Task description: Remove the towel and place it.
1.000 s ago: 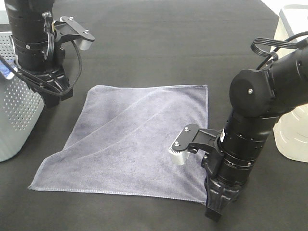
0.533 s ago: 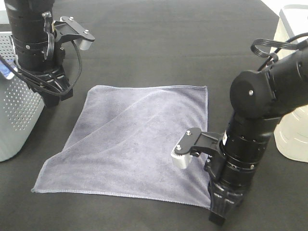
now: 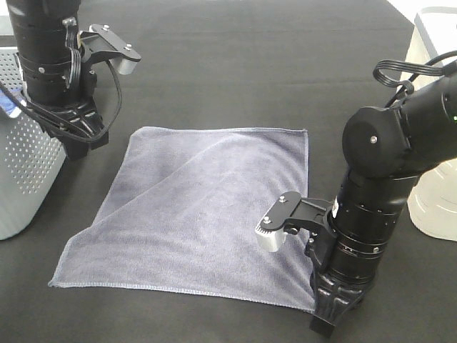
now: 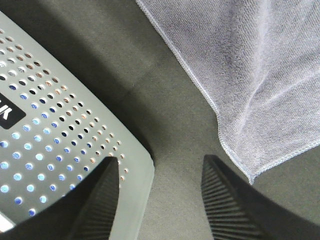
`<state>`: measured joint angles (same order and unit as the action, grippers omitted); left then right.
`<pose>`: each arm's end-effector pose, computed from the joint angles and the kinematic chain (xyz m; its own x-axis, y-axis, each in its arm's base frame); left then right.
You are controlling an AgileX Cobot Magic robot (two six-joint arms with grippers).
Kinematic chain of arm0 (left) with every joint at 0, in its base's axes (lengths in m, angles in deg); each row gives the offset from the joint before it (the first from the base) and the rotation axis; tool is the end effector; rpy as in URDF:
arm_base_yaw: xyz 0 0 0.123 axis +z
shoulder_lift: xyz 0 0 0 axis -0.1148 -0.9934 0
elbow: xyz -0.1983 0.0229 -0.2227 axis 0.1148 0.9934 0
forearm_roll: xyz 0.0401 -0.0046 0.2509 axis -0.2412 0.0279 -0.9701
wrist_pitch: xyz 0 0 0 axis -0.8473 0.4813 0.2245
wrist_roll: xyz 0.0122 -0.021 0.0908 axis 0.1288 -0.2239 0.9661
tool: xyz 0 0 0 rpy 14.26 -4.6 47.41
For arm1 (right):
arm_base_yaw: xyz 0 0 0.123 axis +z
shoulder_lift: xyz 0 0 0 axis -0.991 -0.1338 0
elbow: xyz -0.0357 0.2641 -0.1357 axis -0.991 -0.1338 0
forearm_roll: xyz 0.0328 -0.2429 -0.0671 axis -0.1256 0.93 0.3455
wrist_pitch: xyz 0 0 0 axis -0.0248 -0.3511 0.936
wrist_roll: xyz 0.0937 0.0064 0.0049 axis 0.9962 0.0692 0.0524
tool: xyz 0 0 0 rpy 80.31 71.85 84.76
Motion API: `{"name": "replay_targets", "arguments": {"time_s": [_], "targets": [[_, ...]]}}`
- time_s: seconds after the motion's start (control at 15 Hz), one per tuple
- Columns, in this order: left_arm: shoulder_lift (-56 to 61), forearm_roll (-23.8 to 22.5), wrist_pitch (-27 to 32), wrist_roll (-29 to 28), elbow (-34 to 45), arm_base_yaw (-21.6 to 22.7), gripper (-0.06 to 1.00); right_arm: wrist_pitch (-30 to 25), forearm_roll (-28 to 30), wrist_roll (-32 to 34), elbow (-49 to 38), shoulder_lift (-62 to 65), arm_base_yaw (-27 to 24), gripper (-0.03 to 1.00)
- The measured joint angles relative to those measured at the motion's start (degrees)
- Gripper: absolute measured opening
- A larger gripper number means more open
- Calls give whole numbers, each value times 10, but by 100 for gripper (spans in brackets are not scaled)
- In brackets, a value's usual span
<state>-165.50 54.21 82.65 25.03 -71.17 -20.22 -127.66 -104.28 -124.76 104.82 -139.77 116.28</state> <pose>0.3559 -0.1570 0.2377 -0.7121 0.7016 0.0269 0.6889 0.6908 0.2197 0.2150 0.1678 0.1114 -0.5525 -0.8333 -0.0182 -0.8166 0.5367 0.2125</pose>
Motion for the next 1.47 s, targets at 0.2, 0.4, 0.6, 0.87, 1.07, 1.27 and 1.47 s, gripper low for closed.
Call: {"name": "replay_targets", "arguments": {"time_s": [0.2,0.4,0.6,0.87,1.07,1.27,1.47], "targets": [[0,0,0,0,0,0,48,-18,1,2,-2,0,0,3],[0,0,0,0,0,0,48,-23,1,3,-5,6,0,15],[0,0,0,0,0,0,48,-22,-1,3,-5,25,0,28],[0,0,0,-2,0,0,48,-22,-3,45,-1,74,0,62],[0,0,0,-22,0,0,48,-66,-3,88,48,96,0,66],[0,0,0,-36,0,0,50,-132,-5,120,116,102,0,66],[0,8,0,-44,-9,0,64,-172,-5,160,172,102,0,66]]}}
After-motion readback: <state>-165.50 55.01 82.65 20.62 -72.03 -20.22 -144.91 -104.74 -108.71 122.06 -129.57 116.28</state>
